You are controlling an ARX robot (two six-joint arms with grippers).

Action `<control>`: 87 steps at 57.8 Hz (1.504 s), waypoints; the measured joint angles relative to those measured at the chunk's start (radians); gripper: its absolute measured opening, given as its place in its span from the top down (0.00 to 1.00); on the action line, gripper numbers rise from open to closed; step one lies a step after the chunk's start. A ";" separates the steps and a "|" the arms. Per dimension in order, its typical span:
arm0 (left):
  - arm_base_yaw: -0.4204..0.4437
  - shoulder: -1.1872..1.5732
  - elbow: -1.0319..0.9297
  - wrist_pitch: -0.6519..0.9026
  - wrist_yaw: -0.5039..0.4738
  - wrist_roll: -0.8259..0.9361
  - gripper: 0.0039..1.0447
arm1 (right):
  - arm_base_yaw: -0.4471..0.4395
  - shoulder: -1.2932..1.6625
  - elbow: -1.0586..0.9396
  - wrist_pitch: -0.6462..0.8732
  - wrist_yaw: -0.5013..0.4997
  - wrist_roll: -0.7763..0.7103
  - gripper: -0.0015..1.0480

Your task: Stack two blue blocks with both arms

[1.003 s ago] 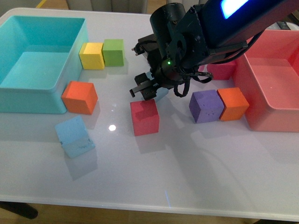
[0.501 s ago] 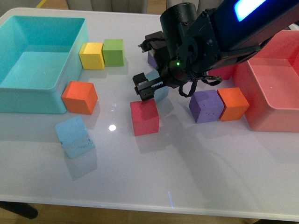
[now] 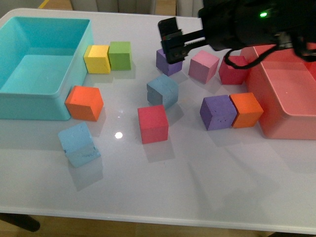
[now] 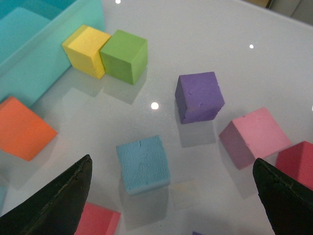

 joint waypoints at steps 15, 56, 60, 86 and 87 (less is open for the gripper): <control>0.000 0.000 0.000 0.000 0.000 0.000 0.08 | -0.073 -0.322 -0.261 0.037 -0.024 0.000 0.09; 0.000 0.000 0.000 0.000 0.000 0.000 0.08 | -0.235 -0.628 -0.868 0.694 0.199 0.119 0.98; 0.000 0.000 0.000 0.000 0.000 0.000 0.08 | -0.256 -0.699 -0.904 0.668 0.181 0.121 0.98; 0.000 0.000 0.000 0.000 0.000 0.000 0.08 | -0.396 -1.104 -1.041 0.394 0.051 0.122 0.98; 0.000 0.000 0.000 0.000 0.000 0.000 0.08 | -0.396 -1.120 -1.044 0.381 0.050 0.122 0.98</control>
